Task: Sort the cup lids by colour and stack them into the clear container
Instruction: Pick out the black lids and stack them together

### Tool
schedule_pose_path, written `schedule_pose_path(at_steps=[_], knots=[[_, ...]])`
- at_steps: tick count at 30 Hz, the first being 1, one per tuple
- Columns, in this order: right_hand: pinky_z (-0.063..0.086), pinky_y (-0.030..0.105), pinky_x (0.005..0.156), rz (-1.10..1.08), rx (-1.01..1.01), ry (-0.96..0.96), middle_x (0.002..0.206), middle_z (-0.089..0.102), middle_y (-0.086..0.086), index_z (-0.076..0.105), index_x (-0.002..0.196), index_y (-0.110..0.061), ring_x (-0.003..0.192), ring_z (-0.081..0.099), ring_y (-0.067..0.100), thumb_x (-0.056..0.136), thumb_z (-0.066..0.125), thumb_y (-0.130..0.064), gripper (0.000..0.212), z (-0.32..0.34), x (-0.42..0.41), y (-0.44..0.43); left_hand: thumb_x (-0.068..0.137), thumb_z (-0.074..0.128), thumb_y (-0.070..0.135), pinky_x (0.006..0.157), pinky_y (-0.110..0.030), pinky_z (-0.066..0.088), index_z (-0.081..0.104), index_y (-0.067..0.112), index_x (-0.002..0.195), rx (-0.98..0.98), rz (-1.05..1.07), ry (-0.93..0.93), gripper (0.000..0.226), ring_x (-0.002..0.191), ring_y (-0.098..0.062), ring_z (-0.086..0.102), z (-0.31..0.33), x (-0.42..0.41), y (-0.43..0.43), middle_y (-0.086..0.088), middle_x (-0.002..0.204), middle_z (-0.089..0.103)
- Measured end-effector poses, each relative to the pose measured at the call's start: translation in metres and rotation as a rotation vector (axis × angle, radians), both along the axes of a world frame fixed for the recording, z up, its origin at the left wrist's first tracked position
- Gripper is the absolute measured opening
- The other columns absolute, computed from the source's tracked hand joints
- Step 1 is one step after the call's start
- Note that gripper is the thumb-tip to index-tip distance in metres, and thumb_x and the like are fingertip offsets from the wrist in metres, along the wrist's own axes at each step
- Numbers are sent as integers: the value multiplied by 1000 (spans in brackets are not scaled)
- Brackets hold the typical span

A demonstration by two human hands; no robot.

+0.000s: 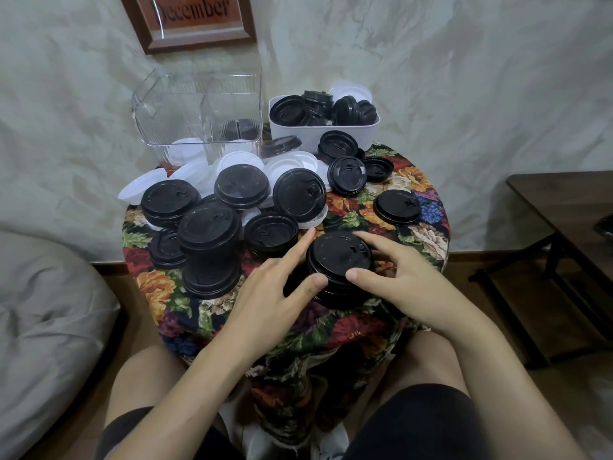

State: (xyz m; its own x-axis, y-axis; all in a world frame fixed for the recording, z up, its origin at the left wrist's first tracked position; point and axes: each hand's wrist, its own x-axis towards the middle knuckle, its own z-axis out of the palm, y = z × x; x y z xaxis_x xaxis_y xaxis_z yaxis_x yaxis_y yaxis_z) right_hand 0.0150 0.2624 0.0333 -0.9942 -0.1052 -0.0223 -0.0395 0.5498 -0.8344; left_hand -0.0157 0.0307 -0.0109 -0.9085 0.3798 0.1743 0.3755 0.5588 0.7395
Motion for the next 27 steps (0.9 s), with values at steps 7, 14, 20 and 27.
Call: schedule_pose_path(at_steps=[7, 14, 20, 27], knots=[[44, 40, 114, -2, 20, 22, 141, 56, -28, 47, 148, -44, 132, 50, -5, 71, 70, -78, 87, -7, 0, -2, 91, 40, 80, 105, -35, 43, 29, 64, 149, 21, 8, -6, 61, 129, -2, 50, 0, -2, 0, 19, 136, 61], [38, 42, 118, -26, 63, 24, 151, 48, -26, 36, 154, -45, 140, 43, 0, 65, 73, -83, 104, -17, 1, -5, 90, 42, 80, 112, -40, 43, 29, 56, 152, -7, -40, -38, 68, 138, 0, 46, -2, -4, -5, 18, 146, 55], [41, 32, 113, 0, 51, 7, 133, 55, -37, 45, 145, -51, 128, 48, -12, 70, 80, -70, 85, -15, -1, -2, 90, 37, 77, 114, -40, 39, 23, 55, 154, -59, -48, -34, 69, 141, -2, 41, 0, -1, -3, 17, 149, 51], [40, 39, 117, -93, -27, 46, 142, 55, -28, 44, 150, -48, 135, 48, -4, 59, 79, -75, 101, -17, -4, 2, 95, 41, 73, 114, -42, 40, 27, 51, 152, -5, -56, -44, 63, 141, -2, 42, 1, -6, 5, 20, 149, 50]])
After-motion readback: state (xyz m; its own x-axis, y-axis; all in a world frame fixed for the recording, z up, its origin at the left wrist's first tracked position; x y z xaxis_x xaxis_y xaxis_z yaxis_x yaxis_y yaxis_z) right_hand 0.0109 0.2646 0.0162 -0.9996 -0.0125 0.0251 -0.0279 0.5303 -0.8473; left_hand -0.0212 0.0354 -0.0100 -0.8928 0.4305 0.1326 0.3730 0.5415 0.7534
